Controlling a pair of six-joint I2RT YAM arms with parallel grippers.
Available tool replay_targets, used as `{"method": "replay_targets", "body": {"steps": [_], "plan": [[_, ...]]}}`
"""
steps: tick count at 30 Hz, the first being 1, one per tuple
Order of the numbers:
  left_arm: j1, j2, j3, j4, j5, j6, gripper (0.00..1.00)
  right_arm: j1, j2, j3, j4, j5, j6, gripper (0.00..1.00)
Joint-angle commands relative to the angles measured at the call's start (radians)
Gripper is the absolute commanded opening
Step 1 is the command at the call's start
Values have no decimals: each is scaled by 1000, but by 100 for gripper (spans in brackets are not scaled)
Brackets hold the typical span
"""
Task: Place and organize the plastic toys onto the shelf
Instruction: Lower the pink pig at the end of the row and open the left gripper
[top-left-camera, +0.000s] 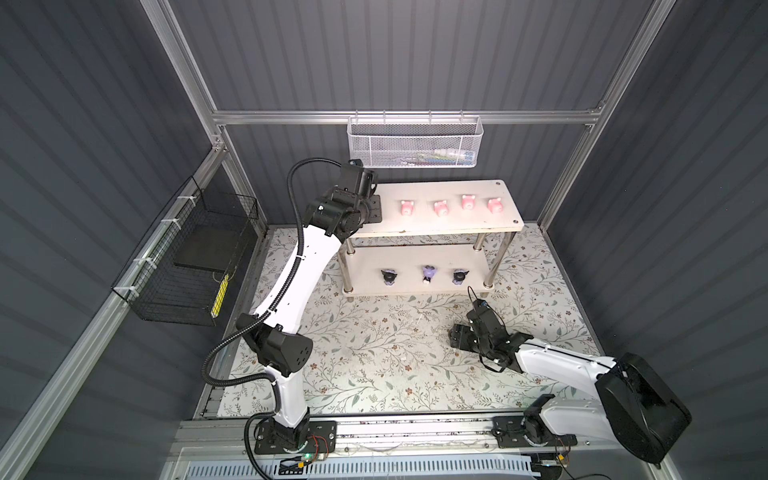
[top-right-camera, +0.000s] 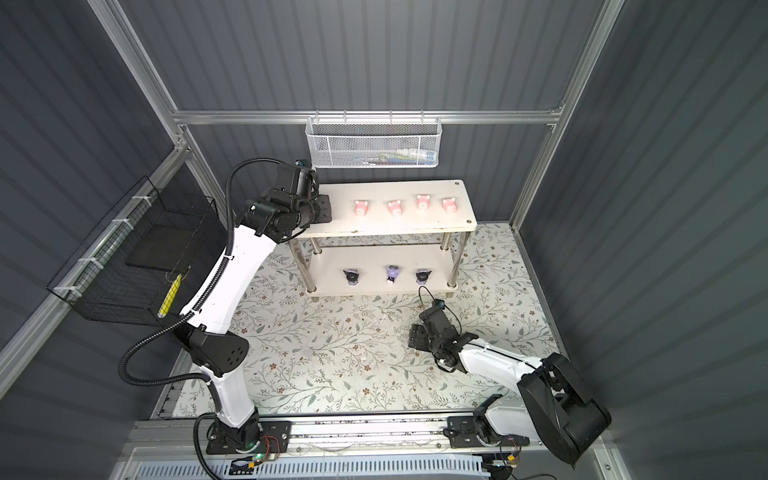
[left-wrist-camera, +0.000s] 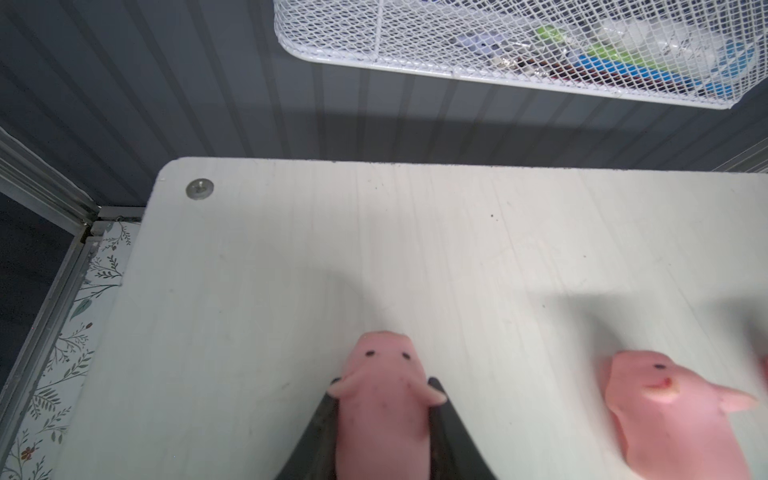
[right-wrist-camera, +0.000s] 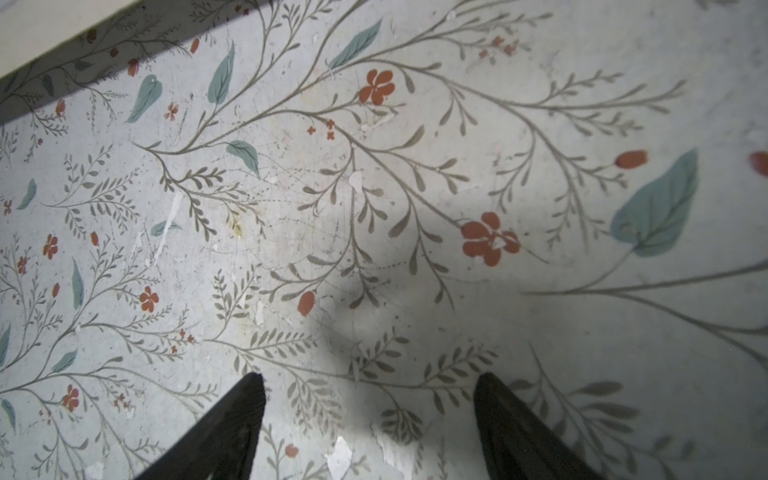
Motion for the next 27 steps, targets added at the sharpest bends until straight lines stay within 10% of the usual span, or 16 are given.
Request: {"method": "replay_targets", "body": {"steps": [1, 27], "plan": [[9, 16, 25, -9, 27, 18, 33, -3, 15, 27, 1, -5, -12, 81], [17, -52, 44, 19, 12, 30, 59, -4, 23, 29, 6, -12, -14, 81]]}}
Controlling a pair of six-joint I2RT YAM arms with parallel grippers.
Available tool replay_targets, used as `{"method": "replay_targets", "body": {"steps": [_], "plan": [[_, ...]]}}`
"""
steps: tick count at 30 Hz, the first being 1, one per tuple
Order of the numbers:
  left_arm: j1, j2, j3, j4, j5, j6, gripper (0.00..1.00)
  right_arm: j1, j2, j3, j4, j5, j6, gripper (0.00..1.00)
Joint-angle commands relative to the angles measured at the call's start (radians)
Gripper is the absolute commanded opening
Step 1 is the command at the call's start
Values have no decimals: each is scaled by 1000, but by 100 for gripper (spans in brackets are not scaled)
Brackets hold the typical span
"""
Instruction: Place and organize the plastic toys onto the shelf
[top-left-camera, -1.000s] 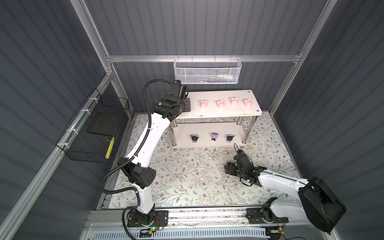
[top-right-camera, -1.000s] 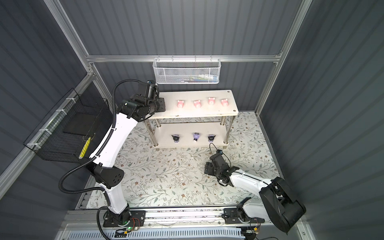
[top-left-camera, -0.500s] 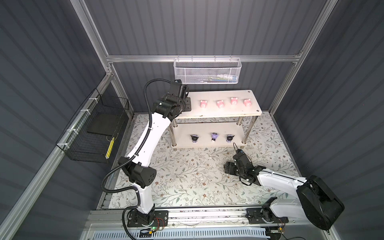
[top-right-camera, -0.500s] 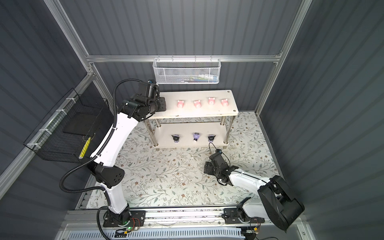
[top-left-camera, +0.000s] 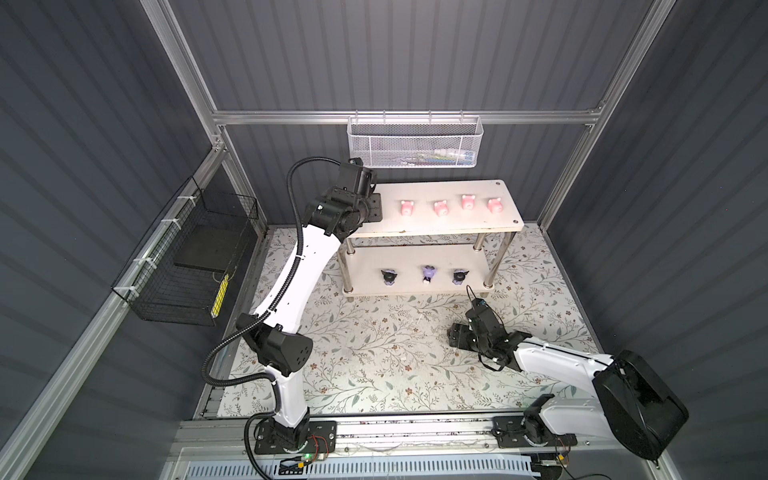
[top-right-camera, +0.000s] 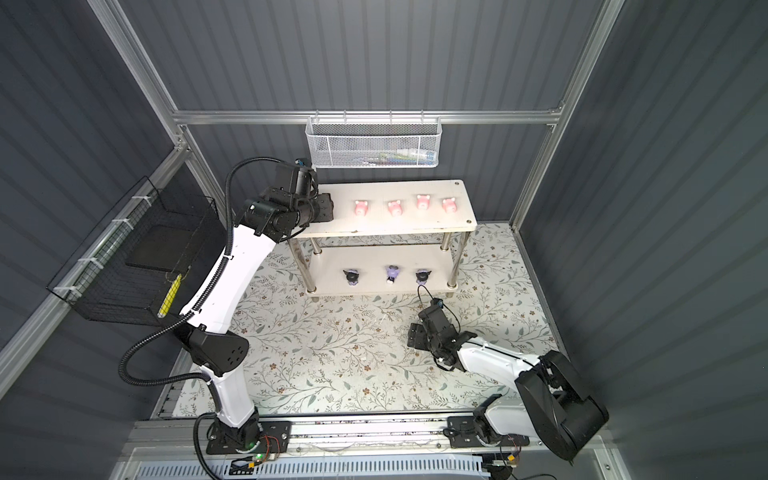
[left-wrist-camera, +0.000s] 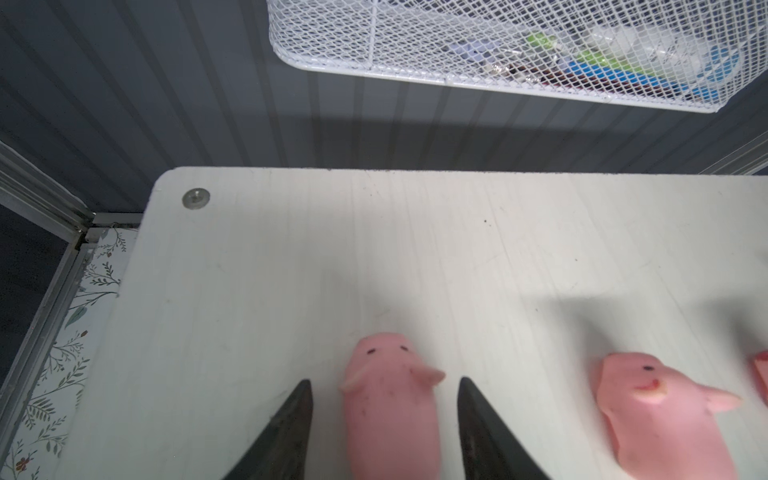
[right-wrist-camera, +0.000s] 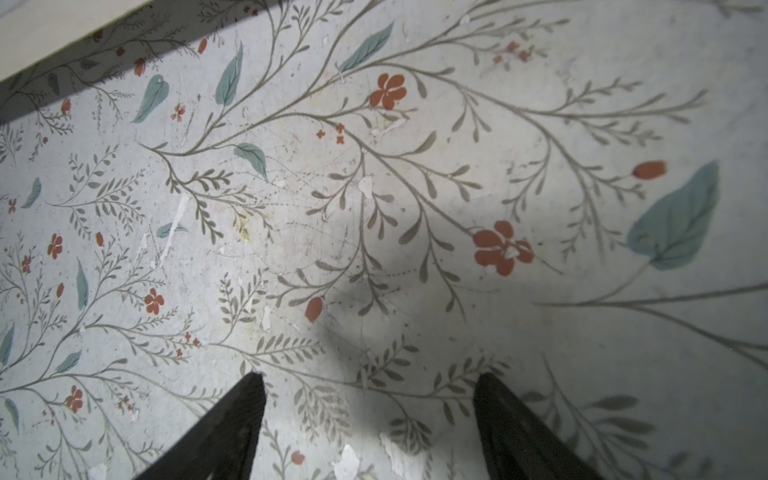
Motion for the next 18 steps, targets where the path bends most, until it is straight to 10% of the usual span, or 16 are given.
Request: {"method": "replay_targets", "body": {"steps": [1, 12, 18], "plan": [[9, -67, 34, 18, -2, 22, 60, -2, 8, 18, -2, -4, -7, 81], [9, -351, -132, 132, -37, 64, 72, -2, -18, 9, 5, -4, -7, 81], [9, -673, -535, 307, -164, 82, 72, -3, -152, -38, 7, 31, -26, 81]]}}
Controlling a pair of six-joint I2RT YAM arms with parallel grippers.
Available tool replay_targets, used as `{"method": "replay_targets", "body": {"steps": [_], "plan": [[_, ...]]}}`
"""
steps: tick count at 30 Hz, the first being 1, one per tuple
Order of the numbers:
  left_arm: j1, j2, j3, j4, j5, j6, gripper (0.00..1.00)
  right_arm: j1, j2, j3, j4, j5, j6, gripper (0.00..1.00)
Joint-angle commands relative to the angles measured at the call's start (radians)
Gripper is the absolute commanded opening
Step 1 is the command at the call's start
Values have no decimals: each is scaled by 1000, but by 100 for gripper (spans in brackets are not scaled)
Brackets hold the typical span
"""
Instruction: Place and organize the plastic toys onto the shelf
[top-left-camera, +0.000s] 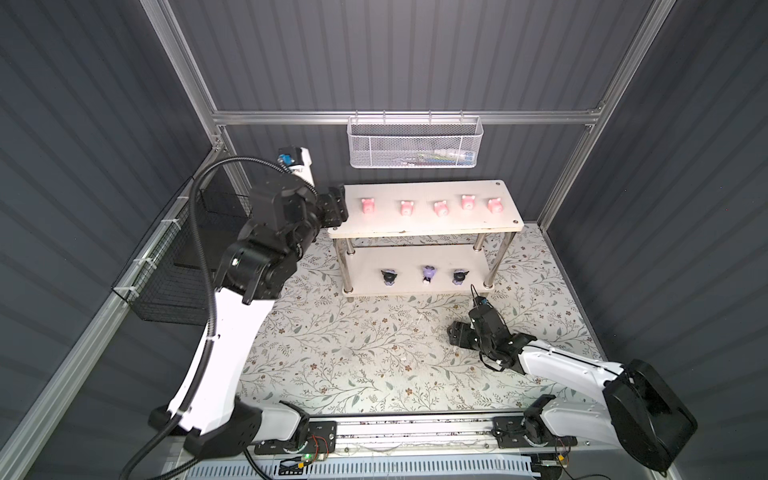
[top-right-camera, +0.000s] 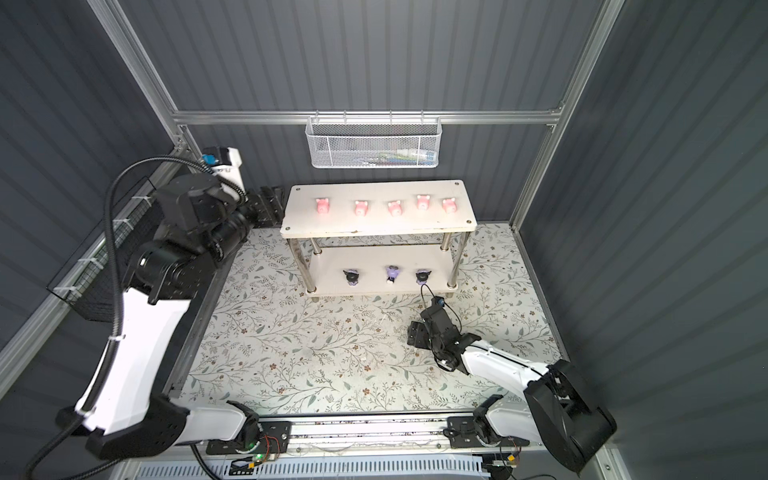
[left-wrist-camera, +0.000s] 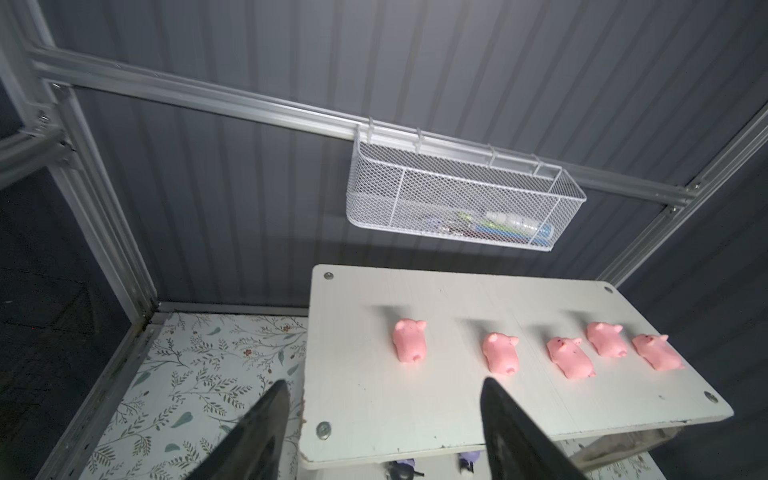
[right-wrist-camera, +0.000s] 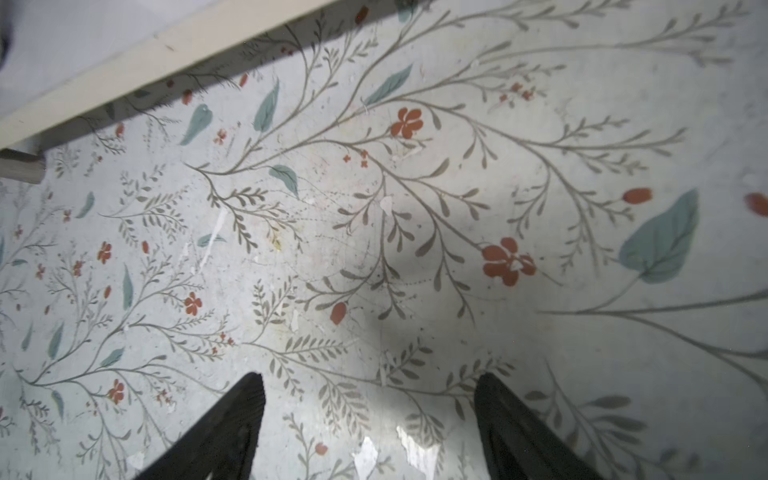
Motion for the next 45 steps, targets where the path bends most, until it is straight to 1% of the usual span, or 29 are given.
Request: {"method": "replay_targets", "body": {"steps": [1, 4, 6, 10, 11, 13, 16, 18, 21, 23, 25, 27, 30, 31, 33, 35, 37, 39, 41, 43, 45], "plan": [[5, -136, -206, 93, -120, 28, 72, -3, -100, -28, -18, 45, -25, 81], [5, -257, -378, 81, -206, 10, 73, -2, -229, -38, -86, 93, -34, 81], [6, -317, -483, 64, -243, -16, 73, -1, -302, -37, -156, 143, -28, 81], [5, -422, -718, 84, -316, -77, 74, -4, -434, -21, -291, 280, -13, 82], [5, -445, -776, 104, -338, -90, 75, -5, -459, -14, -311, 305, -28, 82], [6, -478, -886, 151, -384, -109, 75, -24, -481, 13, -325, 322, -102, 82], [5, -529, -1047, 284, -444, -106, 76, -91, -464, 77, -373, 365, -162, 82], [5, -548, -1131, 368, -490, -93, 76, -146, -465, 98, -364, 364, -189, 82], [7, -559, -1250, 509, -551, -65, 78, -242, -487, 85, -263, 338, -226, 83], [15, -546, -1322, 620, -555, -26, 81, -312, -488, 72, -186, 315, -244, 83], [32, -511, -1373, 711, -537, 18, 83, -373, -470, 64, -126, 296, -255, 83], [73, -454, -1414, 813, -494, 67, 85, -421, -438, 55, -67, 284, -271, 83], [175, -371, -1450, 919, -391, 85, 86, -483, -385, 47, -4, 281, -280, 83], [208, -345, -1469, 979, -348, 96, 86, -497, -371, 40, 24, 288, -285, 83], [272, -273, -1483, 1070, -281, 105, 87, -519, -354, 11, 105, 298, -302, 82], [335, -165, -1489, 1165, -216, 104, 89, -543, -336, -18, 191, 285, -323, 82], [377, -56, -1491, 1268, -168, 106, 89, -559, -303, -27, 245, 283, -341, 82], [394, 55, -1476, 1354, -118, 135, 91, -570, -262, -29, 282, 289, -351, 82], [398, 163, -1443, 1417, -93, 180, 92, -578, -213, -33, 338, 284, -377, 82], [401, 221, -1415, 1403, -87, 192, 93, -582, -172, -36, 400, 258, -414, 83], [402, 274, -1434, 1489, -71, 208, 94, -583, -123, -36, 465, 244, -453, 83]]}}
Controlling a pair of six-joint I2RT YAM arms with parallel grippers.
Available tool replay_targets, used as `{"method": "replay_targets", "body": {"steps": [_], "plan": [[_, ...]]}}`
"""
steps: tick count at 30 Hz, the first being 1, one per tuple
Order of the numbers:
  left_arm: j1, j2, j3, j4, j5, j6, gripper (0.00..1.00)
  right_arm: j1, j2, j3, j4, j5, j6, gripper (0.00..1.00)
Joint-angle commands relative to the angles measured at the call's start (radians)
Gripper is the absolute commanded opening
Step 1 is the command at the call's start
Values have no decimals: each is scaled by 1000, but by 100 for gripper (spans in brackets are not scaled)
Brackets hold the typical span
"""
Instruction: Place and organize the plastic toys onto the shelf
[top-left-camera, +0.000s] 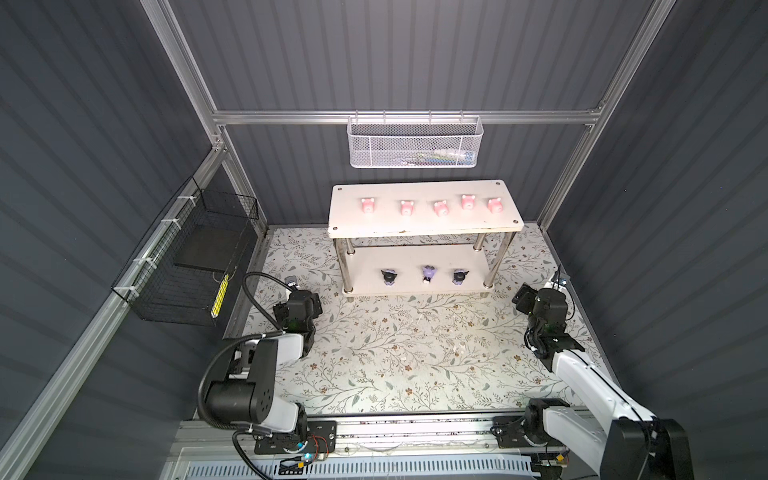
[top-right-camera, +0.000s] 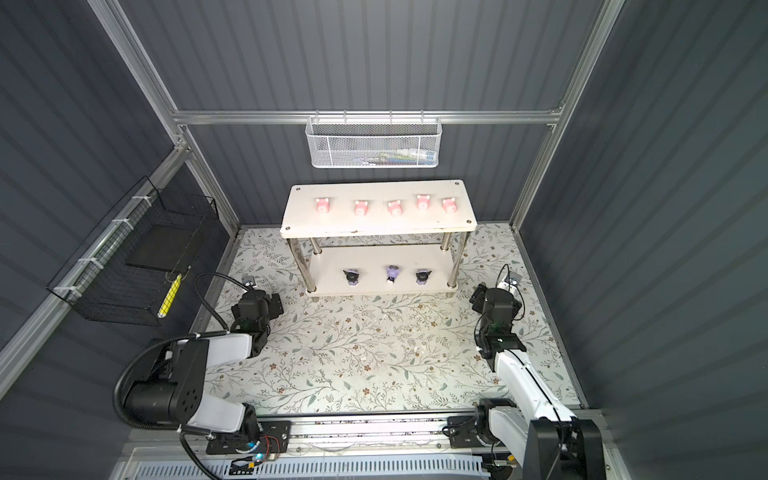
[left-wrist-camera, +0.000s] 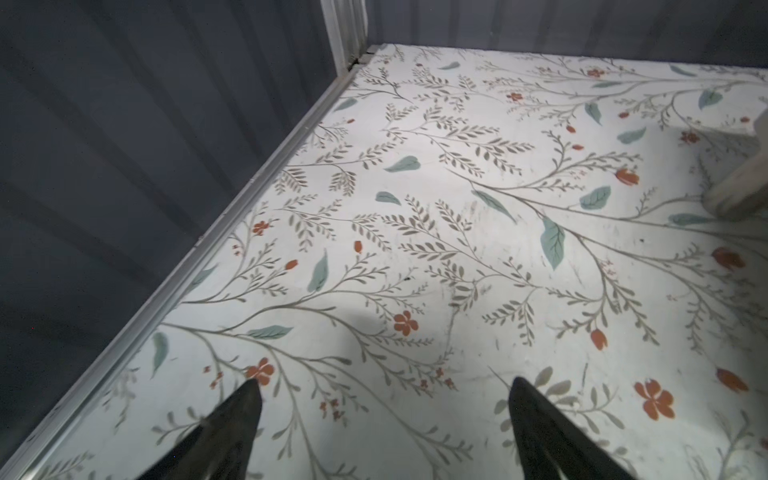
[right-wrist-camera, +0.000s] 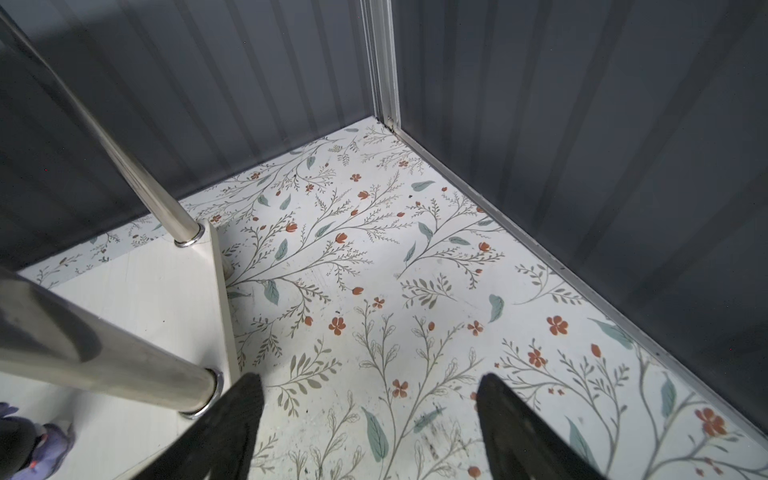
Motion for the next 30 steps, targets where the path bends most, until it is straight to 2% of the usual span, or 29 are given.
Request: {"method": "replay_targets", "body": {"steps": [1, 6, 9, 11, 14, 17, 20, 30], "plan": [[8, 64, 19, 189, 60, 57, 94, -7, 71, -13, 183, -25, -95, 83], [7, 191, 20, 303, 76, 78, 100, -23, 235, -2, 338, -64, -170, 83], [4, 186, 21, 285, 76, 72, 100, -27, 314, -5, 404, -108, -184, 83], [4, 192, 18, 309, 75, 76, 100, -27, 377, -34, 514, -138, -198, 84], [4, 191, 15, 307, 75, 73, 100, -32, 359, -45, 505, -161, -193, 86], [4, 190, 13, 310, 76, 75, 100, -34, 418, -98, 669, -179, -207, 90], [4, 190, 13, 310, 76, 74, 100, -34, 421, -105, 681, -172, -203, 98], [4, 190, 13, 309, 76, 74, 100, -33, 423, -106, 687, -172, -204, 99]]}}
